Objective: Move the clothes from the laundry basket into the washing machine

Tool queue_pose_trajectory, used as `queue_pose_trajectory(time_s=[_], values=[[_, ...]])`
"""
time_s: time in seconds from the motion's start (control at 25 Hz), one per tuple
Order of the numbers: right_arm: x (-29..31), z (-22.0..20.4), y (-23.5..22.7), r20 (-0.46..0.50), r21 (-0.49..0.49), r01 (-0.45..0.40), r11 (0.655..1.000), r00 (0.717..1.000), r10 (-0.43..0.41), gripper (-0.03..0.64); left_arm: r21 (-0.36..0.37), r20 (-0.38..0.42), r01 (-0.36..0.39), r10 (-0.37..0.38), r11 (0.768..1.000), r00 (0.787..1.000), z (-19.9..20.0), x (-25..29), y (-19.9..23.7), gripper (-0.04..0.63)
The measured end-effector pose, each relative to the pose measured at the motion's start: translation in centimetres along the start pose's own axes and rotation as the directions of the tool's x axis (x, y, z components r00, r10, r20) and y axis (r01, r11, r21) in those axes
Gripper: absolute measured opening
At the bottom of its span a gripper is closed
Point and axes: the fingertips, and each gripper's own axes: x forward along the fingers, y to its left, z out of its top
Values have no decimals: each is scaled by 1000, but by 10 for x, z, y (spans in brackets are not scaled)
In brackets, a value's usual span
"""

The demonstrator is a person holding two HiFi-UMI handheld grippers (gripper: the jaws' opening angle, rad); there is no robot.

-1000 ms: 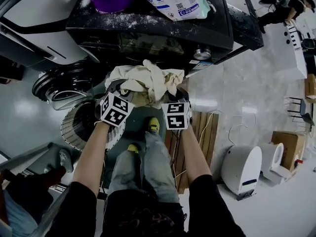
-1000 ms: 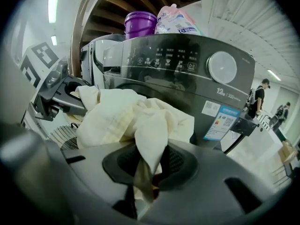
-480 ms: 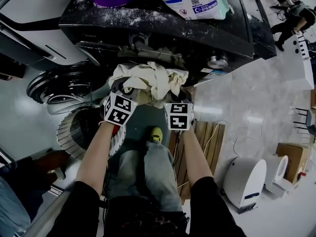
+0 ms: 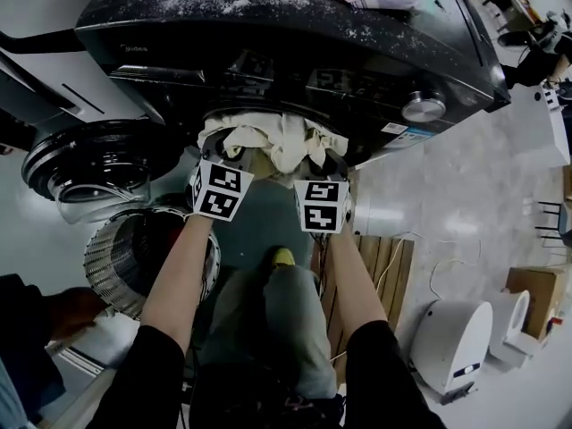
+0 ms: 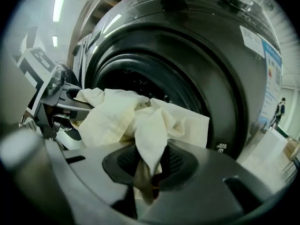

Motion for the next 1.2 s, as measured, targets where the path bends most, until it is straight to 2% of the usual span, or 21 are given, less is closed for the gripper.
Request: queue_pose_trajectory(time_s=[0.28,0.52,0.64,0.8,1.04,1.2], values=[[41,-13,1,67,-88,37,995,997,-31,82,-26,70,-38,40,999,997,-20,36,9,115],[75,-15,-9,98,-77,48,996,994,-40,83,-26,145,-68,71,997,987,-16,68,22,115],[83,-7,-16,144,-70,89,994,987,-78,84,-13,174,-80,81,997,981,-12,83,27,115],[86,1,-18,182,-7,144,990,973,-141,89,-20,208,-97,99,995,973,-4,99,34,118],[114,7,-17,180,81,94,992,978,-108,103,-111,205,-102,123,989,971,-9,113,54,121],[125,12,-24,198,119,93,988,973,-116,110,-177,211,-64,102,982,972,-10,124,58,130]])
